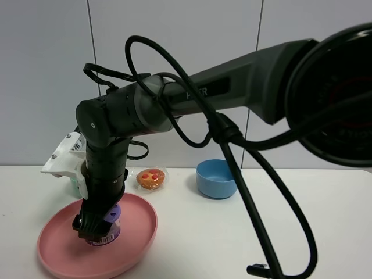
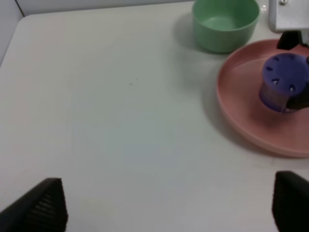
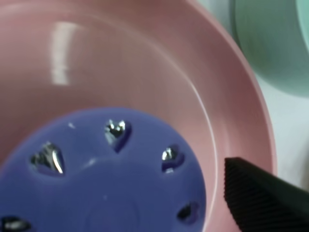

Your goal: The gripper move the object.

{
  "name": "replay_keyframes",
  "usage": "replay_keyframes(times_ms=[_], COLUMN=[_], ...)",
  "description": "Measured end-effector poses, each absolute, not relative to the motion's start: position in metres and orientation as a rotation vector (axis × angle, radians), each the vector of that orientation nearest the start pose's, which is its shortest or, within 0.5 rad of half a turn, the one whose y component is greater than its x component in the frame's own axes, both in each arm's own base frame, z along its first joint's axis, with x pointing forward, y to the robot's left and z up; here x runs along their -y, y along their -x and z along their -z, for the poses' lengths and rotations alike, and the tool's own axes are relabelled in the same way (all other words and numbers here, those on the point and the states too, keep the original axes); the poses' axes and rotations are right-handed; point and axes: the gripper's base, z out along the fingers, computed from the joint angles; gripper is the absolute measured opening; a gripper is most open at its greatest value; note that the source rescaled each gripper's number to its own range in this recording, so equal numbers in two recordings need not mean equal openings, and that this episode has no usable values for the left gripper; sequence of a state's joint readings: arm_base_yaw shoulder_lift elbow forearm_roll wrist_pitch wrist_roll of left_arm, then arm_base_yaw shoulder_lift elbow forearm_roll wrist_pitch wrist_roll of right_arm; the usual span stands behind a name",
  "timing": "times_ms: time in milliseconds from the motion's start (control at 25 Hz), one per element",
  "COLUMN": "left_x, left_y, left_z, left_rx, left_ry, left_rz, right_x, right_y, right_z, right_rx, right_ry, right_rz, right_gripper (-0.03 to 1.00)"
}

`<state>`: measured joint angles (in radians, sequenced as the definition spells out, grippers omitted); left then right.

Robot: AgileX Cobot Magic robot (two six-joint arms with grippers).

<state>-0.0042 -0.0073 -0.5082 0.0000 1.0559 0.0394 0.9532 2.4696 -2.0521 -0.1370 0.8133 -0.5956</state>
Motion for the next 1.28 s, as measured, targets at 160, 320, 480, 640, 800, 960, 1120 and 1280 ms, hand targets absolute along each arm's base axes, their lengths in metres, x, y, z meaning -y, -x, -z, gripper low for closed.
replay_keyframes(times_ms=[160, 320, 480, 640, 800, 960, 1120, 1280], left_x=[0.000, 0.000, 0.000, 0.000, 0.000, 0.000, 0.000, 0.000], left_y=[0.007, 0.007, 0.007, 0.007, 0.007, 0.007, 0.007, 0.007], left_z=[-0.280, -0.280, -0.280, -0.280, -0.280, -0.280, -0.280, -0.280], left_rx=[-2.024, -2.024, -2.024, -2.024, -2.024, -2.024, -2.024, -2.024], left_ry=[-0.044, -0.044, -0.044, -0.044, -0.044, -0.044, -0.044, -0.044], left_rz=[-0.022, -0.022, -0.022, -0.022, -0.022, -0.022, -0.022, -0.022], right_x=[-0.421, -0.418, -0.404, -0.377, -0.341, -0.295, -0.240, -0.190], right_y=[-0.308, -0.302, -0.293, -0.275, -0.257, -0.255, -0.259, -0.263], right_z=[-0.135, -0.185, -0.267, -0.344, -0.400, -0.441, -0.464, -0.467], right_rx=[-1.860, -1.815, -1.754, -1.701, -1.694, -1.766, -1.887, -2.026], right_ry=[1.997, 1.929, 1.769, 1.644, 1.568, 1.435, 1.284, 1.102], right_rz=[0.157, 0.202, 0.162, 0.127, 0.126, 0.128, 0.169, 0.214], right_gripper=[0.66, 0.66, 0.66, 0.66, 0.66, 0.66, 0.66, 0.66])
